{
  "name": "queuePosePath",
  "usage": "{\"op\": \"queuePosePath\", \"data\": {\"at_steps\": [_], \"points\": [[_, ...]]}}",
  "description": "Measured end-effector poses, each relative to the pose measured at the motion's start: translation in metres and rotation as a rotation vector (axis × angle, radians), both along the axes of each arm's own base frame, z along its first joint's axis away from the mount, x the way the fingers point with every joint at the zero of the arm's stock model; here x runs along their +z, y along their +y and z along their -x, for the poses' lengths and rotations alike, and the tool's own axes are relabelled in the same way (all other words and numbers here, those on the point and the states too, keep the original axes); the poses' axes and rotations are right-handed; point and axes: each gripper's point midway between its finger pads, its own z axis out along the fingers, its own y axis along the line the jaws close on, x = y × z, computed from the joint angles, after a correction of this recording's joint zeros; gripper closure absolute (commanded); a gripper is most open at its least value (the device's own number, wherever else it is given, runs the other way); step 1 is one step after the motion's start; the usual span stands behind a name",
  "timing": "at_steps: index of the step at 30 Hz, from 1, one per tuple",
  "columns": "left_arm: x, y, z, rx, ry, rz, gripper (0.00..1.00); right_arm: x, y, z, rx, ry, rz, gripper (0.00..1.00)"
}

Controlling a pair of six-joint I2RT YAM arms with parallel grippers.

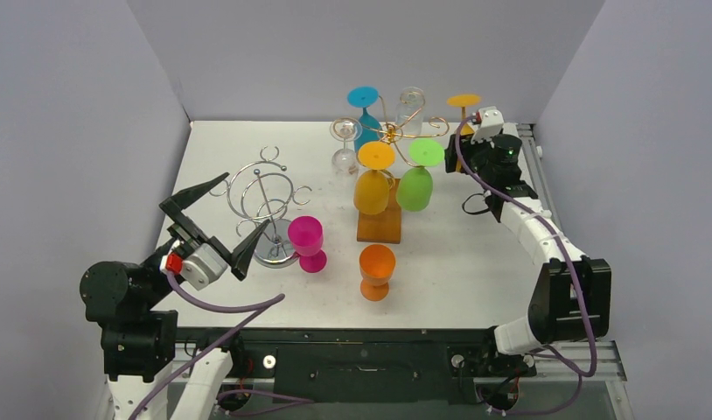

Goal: Place the wine glass upside down on the wine glass rack
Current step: Turn the wine glass upside down at the wine rack.

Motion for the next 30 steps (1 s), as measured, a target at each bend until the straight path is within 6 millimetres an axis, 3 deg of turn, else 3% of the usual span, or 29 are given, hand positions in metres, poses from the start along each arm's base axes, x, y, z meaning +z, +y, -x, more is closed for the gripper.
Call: {"op": "queuePosePath", "data": {"at_steps": [5,12,23,30], "points": [[-0.004,0.0,-0.002,-0.001,0.013,0.002,0.04,-0.005,0.013,-0.01,0.06,-0.022,-0.016,0.44],[-0.012,0.0,-0.01,0.003,0.041,0.002,0.04,0.005,0.034,-0.012,0.142,-0.077,-0.027,0.46],[-0.016,0.002,-0.017,0.018,0.058,0.005,0.04,0.008,0.062,-0.003,0.27,-0.099,-0.043,0.48],[-0.016,0.002,-0.019,0.023,0.059,0.007,0.04,-0.005,0.073,0.005,0.324,-0.09,-0.025,0.49]]}}
